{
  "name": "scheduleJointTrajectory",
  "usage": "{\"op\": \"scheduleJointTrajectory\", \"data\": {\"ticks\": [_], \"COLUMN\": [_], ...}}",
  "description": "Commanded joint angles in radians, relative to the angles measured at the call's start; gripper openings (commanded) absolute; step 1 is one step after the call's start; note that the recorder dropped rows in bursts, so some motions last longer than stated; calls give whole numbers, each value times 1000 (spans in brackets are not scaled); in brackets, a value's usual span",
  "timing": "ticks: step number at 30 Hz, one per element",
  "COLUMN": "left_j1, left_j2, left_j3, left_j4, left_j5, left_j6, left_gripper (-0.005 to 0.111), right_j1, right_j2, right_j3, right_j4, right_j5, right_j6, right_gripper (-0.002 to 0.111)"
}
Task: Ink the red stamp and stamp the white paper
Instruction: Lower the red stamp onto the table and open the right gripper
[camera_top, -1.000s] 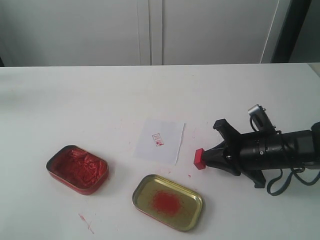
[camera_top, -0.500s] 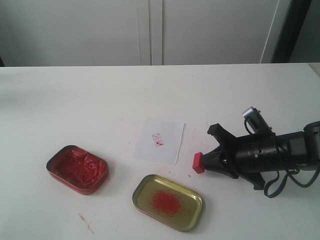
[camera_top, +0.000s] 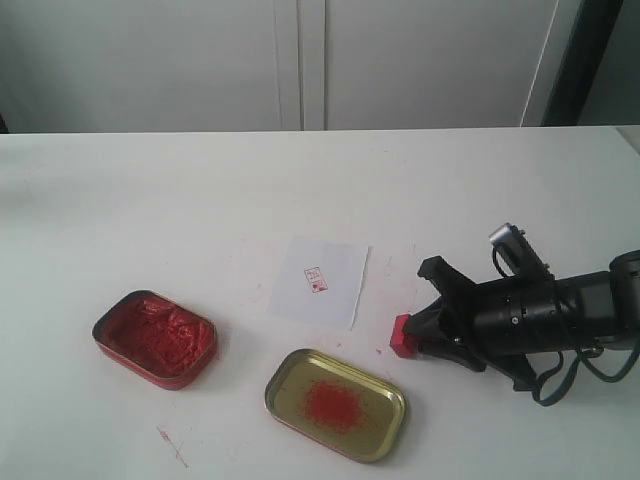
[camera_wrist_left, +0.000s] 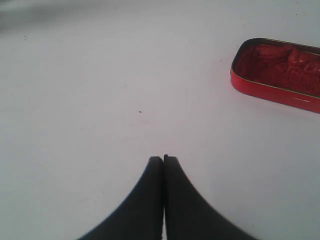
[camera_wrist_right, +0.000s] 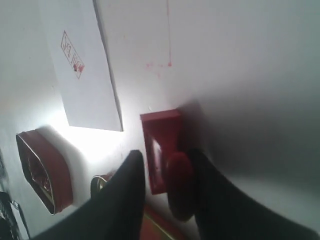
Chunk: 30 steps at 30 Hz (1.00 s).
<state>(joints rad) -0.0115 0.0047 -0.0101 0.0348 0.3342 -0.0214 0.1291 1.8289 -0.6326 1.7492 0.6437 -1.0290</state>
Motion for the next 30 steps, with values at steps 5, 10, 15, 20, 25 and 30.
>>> {"op": "scheduleJointTrajectory", "data": {"ticks": [5,10,15,20,25,30], "left_j1": [2,2,2,2,2,2], "left_j2": [-5,-5,-5,-5,-5,-5], "left_j3": [10,10,10,10,10,10], "left_j4": [0,0,0,0,0,0], "left_j5": [7,7,7,7,7,7], "left_j6": [0,0,0,0,0,0], "left_gripper": [0,0,0,0,0,0], "right_j1": [-1,-1,-1,-1,-1,-1], "right_j2": [-2,-2,-2,-2,-7,-33], "right_j3": [6,6,6,6,6,6], "right_j4": [-5,-5,-5,-5,-57,-125], "right_j5": [9,9,-1,-28,-69,-141], "right_j6": [-11,-12,-12,-13,-13,-13], "right_gripper": [48,48,48,48,48,48]}}
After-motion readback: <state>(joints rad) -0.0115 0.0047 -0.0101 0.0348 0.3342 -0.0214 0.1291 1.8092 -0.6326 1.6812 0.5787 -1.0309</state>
